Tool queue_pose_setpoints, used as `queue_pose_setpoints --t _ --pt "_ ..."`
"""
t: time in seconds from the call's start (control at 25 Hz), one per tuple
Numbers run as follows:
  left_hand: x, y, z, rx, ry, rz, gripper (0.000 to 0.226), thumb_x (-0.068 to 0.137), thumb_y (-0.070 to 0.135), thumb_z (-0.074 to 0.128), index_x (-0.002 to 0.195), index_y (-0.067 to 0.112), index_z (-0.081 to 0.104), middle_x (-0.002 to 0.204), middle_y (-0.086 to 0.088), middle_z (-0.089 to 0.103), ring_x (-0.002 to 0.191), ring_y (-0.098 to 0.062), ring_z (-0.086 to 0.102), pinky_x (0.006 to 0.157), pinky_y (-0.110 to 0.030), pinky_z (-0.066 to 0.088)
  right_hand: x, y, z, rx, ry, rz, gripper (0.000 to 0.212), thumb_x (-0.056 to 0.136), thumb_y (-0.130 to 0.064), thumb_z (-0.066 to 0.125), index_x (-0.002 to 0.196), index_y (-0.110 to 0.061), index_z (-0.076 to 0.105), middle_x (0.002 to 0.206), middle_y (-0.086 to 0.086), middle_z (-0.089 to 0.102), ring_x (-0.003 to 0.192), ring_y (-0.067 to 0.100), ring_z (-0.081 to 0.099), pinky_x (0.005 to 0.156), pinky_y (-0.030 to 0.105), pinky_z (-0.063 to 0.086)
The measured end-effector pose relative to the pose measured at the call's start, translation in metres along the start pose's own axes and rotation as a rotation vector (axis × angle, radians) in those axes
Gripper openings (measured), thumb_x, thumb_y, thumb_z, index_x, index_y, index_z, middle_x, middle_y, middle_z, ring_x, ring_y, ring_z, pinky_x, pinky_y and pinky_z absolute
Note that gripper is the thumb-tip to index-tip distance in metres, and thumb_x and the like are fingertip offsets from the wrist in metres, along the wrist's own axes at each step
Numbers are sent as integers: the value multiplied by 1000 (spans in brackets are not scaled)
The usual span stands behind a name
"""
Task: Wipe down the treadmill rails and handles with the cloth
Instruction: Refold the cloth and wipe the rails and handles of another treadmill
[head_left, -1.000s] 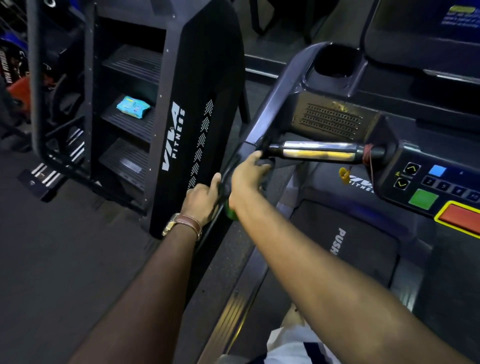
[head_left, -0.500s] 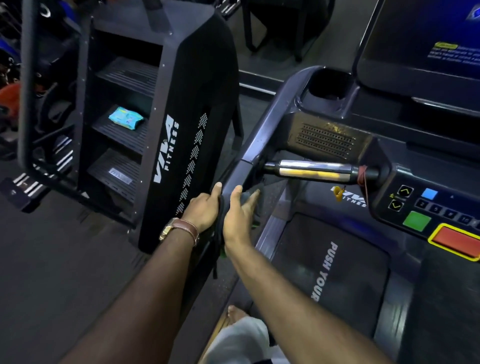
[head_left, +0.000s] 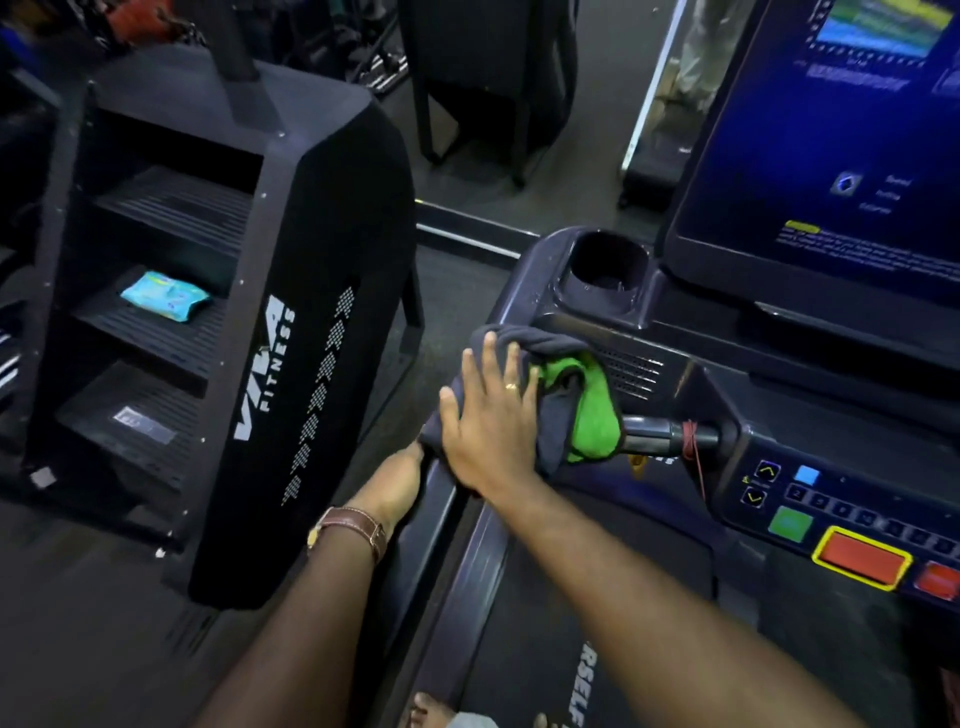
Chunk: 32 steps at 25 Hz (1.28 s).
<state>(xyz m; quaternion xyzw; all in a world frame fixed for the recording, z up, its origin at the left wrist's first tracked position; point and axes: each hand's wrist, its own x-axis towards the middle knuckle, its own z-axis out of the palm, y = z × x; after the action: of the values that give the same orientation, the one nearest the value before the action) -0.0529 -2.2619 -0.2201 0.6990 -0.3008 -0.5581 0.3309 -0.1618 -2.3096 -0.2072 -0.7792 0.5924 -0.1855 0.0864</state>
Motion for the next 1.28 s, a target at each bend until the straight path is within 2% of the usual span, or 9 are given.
queue_pose_setpoints --t 0.12,0.24,0.4,0.56,0.72,0.84,1.0,1.12,1.28 --pt "14 6 3 -17 -44 -4 38 101 46 39 111 22 67 114 0 67 102 -5 59 94 -22 38 10 19 -5 -135 -136 -290 59 98 -42 32 151 -18 37 163 4 22 151 26 15 117 52 25" --pt "21 11 2 43 -18 -14 51 102 45 38 135 10 53 134 -6 55 128 -19 47 103 -26 30 54 28 -14 -163 -120 -43 58 100 -40 32 153 -18 30 165 3 14 152 29 11 119 54 19" --pt "33 24 8 120 -3 43 51 101 48 34 124 12 63 125 -5 61 118 -20 54 93 -26 34 62 42 -11 -157 -234 -317 56 101 -37 34 153 -18 32 164 2 22 152 27 13 120 50 20" --pt "48 41 15 190 2 84 63 94 60 36 121 10 65 126 -9 63 120 -26 55 102 -31 37 102 58 -21 -181 -119 -68 58 101 -39 34 155 -19 28 165 -1 17 152 23 11 122 47 8" --pt "72 57 26 306 -1 214 67 84 64 30 115 18 67 120 -8 67 116 -27 58 105 -41 41 116 84 -26 -313 -177 -329 58 101 -43 32 154 -20 31 164 -1 21 151 21 17 119 45 13" --pt "87 77 35 410 17 256 60 94 56 29 112 12 65 116 -12 66 112 -30 58 98 -39 42 158 86 -37 -361 -127 -37 64 99 -47 28 155 -17 26 165 3 16 152 26 13 119 55 6" --pt "107 96 43 492 30 280 40 98 41 35 106 11 61 118 -17 63 113 -35 55 92 -38 42 157 91 -23 -304 -254 -206 64 101 -47 28 157 -16 20 166 3 6 153 25 5 121 51 10" --pt "115 103 48 495 46 308 46 100 47 34 112 12 62 118 -14 64 112 -33 56 92 -38 42 193 101 -33 -286 -196 -13 67 101 -49 25 158 -16 13 166 4 0 153 27 0 121 55 5" --pt "129 114 52 458 51 320 45 102 42 34 108 11 66 115 -11 67 111 -30 57 91 -34 42 181 121 -34 -315 -270 -127 68 102 -50 21 158 -16 7 166 4 -8 153 27 -4 122 52 4"
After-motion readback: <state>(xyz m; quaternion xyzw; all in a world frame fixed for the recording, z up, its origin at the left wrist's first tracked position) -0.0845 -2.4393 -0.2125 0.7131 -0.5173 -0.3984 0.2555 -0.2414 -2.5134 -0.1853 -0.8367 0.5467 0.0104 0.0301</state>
